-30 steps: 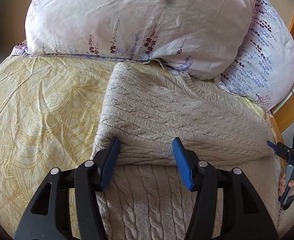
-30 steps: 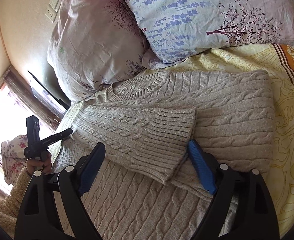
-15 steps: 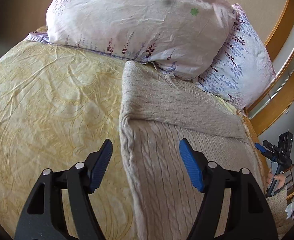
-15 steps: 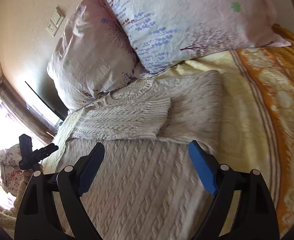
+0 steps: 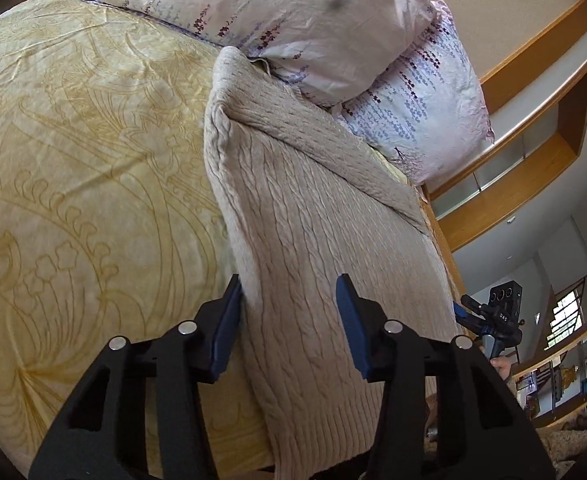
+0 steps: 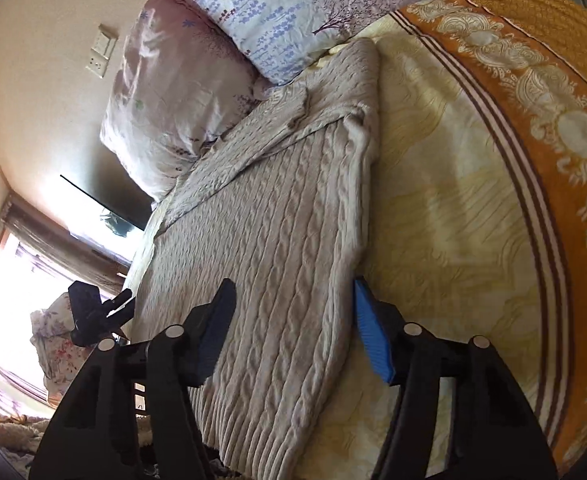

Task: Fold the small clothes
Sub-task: 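Grasp the ribbed hem of the sweater with the left gripper, then lift the hem with the left gripper and fold it toward the collar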

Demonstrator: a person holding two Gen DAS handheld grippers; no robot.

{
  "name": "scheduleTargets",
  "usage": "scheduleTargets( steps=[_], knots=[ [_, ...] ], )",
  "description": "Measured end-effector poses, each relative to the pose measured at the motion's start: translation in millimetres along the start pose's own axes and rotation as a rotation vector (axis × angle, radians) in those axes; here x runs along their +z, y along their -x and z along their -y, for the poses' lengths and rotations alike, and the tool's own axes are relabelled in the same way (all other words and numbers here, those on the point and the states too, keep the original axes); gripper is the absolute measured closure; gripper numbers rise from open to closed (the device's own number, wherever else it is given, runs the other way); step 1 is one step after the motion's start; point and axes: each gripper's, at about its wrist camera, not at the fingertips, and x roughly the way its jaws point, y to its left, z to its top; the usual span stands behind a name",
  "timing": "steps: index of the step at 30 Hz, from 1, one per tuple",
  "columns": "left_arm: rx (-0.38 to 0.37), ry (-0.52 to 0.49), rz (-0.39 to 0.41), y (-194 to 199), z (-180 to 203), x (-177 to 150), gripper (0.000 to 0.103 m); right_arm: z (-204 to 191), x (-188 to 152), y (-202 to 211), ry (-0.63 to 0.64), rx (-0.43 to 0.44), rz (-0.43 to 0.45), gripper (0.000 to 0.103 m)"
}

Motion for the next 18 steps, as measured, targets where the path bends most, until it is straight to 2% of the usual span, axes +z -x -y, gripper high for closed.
scheduleTargets(
  steps=[3, 7, 10, 15, 18],
  knots=[
    [-0.055, -0.002, -0.023, 2.7, 5.4, -15.7, 0.066, -7.9, -14.0, 0.8, -0.016, 0.08, -0.021, 0.054],
    [-0.1, -0.019, -0.06, 2.8, 13.7, -32.6, 0.073, -18.5, -27.8, 0.5, 0.018, 0.087, -0.047, 0.062],
    [-0.103, -0.038, -0.084, 2.5, 17.9, -39.9, 0.076, -26.3, -35.3, -0.8, 0.069, 0.045, -0.059, 0.065],
    [-0.097, -0.047, -0.093, 2.1, 18.2, -42.1, 0.079, -34.3, -39.1, -0.3, 0.132, -0.012, -0.032, 0.065],
    [-0.083, -0.063, -0.104, 0.6, 19.3, -41.7, 0.077, -38.2, -43.6, 0.1, 0.183, -0.032, -0.012, 0.065]
  ],
)
